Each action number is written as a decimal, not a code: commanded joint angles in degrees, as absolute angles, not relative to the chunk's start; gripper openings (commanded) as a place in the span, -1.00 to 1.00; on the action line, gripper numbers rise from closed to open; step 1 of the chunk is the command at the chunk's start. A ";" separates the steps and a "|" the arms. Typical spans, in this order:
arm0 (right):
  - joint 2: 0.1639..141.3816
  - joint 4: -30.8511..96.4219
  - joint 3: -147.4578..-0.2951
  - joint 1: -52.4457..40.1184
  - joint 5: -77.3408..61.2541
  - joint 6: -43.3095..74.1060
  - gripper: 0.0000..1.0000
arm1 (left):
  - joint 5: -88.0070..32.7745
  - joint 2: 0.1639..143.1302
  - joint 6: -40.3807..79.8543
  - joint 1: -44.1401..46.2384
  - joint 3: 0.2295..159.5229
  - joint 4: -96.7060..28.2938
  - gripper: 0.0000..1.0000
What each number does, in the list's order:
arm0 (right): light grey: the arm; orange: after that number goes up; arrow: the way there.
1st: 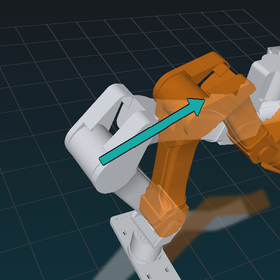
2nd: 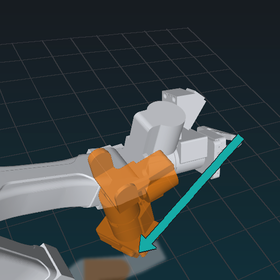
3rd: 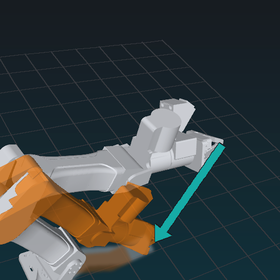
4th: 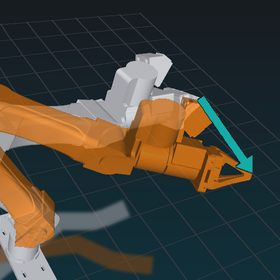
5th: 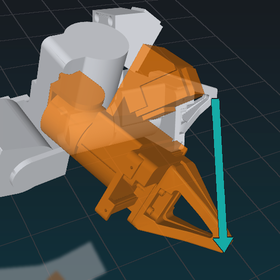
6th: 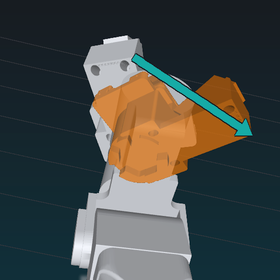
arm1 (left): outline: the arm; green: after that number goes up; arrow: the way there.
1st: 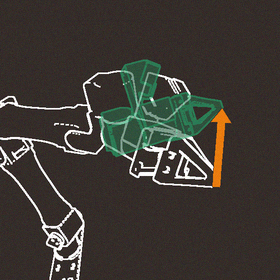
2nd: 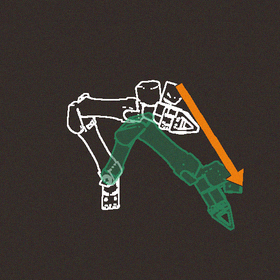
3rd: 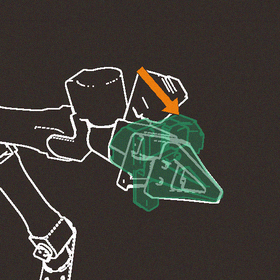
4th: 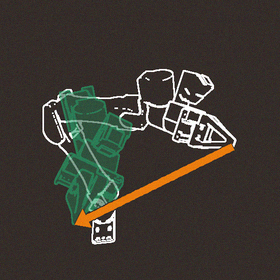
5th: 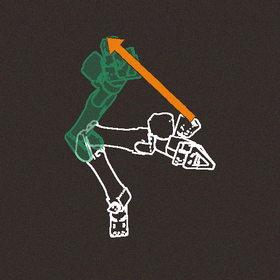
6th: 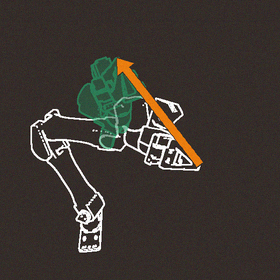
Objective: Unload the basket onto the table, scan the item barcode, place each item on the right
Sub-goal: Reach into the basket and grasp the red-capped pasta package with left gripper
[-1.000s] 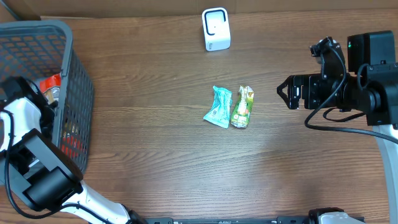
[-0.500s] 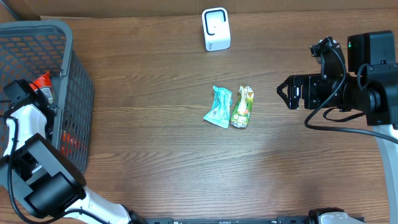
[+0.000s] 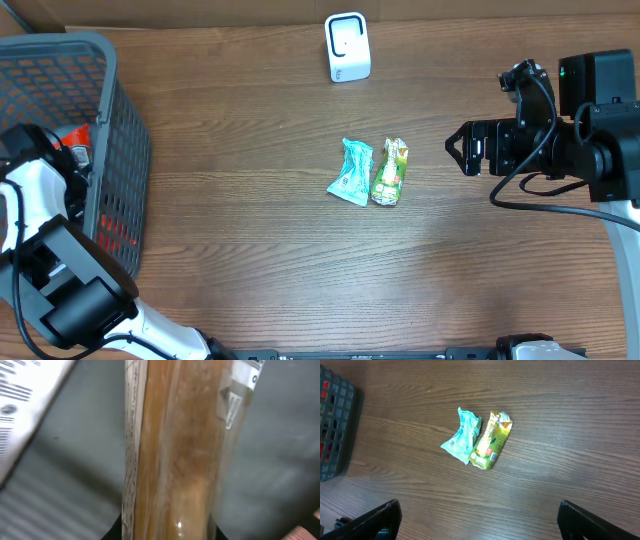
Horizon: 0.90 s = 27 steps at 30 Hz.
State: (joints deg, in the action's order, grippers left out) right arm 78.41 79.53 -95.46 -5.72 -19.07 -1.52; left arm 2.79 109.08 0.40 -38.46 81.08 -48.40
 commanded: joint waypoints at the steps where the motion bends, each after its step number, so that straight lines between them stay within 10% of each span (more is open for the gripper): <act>1: 78.52 79.37 -96.77 -6.00 -18.92 -1.96 1.00 | 3.09 102.19 0.05 -38.57 89.86 -49.45 -0.92; 27: 78.52 79.37 -96.77 -6.00 -18.92 -1.96 1.00 | -20.93 70.08 11.40 -37.34 101.73 -54.37 -0.92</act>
